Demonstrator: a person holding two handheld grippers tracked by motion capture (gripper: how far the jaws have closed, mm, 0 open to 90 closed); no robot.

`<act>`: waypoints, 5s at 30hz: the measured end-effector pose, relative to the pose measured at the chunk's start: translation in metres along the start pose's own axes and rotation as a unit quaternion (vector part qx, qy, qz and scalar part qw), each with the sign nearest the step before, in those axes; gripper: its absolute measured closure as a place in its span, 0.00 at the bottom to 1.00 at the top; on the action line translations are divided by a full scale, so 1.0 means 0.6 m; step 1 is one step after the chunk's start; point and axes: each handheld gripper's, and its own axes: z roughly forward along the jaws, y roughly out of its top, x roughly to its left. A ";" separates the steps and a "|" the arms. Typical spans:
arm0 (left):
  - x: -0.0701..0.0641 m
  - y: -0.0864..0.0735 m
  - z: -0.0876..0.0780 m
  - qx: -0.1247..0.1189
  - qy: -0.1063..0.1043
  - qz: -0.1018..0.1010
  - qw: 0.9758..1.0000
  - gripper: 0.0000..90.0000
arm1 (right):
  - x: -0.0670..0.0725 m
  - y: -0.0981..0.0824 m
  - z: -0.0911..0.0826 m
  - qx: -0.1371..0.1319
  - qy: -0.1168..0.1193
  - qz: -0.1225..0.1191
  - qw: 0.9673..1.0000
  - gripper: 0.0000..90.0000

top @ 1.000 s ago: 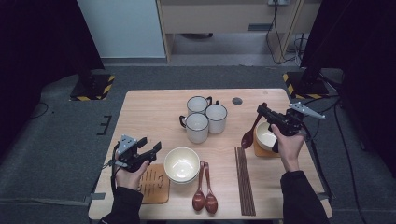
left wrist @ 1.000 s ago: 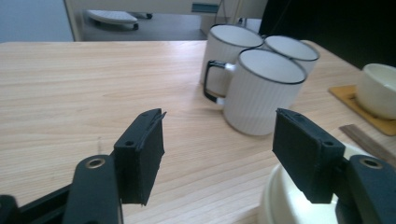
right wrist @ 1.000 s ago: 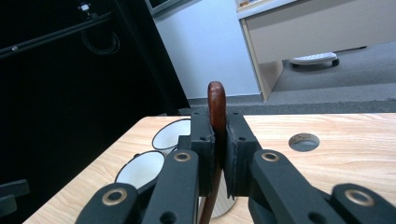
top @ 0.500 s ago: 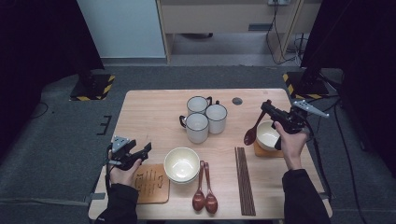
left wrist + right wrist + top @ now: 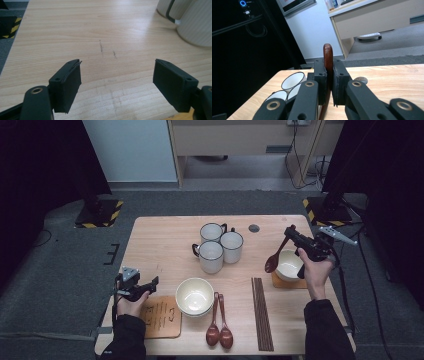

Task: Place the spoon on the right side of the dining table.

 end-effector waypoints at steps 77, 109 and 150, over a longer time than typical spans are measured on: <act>0.016 -0.030 0.055 0.073 0.024 0.036 0.996 0.12 | -0.112 -0.005 -0.010 0.006 -0.097 0.037 0.995 0.93; 0.015 -0.030 0.057 0.081 0.028 0.034 0.996 0.05 | -0.123 -0.033 0.003 0.075 -0.135 0.003 0.988 0.88; 0.014 -0.030 0.058 0.083 0.028 0.034 0.996 0.03 | -0.138 -0.086 -0.006 0.172 -0.191 -0.057 0.965 0.43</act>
